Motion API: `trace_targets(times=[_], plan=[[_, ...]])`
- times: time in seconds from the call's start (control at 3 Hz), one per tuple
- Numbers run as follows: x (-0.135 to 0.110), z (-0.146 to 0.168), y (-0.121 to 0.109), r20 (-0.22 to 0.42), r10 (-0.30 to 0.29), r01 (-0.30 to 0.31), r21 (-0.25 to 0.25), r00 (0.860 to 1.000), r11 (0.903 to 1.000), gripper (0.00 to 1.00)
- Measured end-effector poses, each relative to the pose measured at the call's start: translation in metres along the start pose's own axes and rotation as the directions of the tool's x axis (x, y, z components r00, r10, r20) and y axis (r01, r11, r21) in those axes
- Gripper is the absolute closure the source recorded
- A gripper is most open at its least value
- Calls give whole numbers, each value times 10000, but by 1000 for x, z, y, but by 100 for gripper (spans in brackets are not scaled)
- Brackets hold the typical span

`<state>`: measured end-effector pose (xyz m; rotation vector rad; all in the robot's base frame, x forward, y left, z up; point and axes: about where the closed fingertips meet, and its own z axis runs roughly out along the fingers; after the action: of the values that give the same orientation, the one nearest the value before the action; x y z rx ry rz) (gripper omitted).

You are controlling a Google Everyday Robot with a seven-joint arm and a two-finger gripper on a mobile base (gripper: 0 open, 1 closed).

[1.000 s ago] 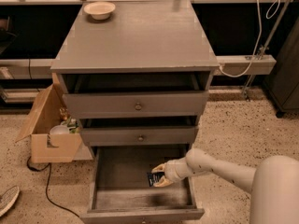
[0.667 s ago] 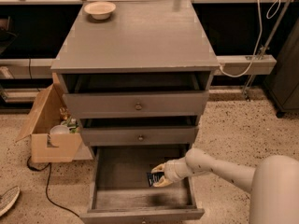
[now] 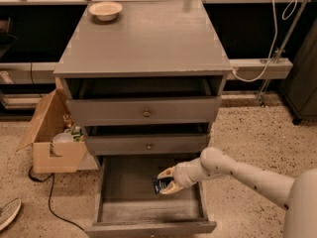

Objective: Pick rxbar blueberry from bottom drawer and place on counter

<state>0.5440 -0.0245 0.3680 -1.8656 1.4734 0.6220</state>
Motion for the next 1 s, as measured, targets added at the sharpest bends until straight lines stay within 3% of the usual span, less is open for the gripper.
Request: trace_targets(times=[0.33, 1.0], plan=[[-55, -39, 0, -6, -263, 263, 114, 9997, 9996, 100], [-145, -137, -9, -335, -746, 778, 1053, 9966, 9914, 100]])
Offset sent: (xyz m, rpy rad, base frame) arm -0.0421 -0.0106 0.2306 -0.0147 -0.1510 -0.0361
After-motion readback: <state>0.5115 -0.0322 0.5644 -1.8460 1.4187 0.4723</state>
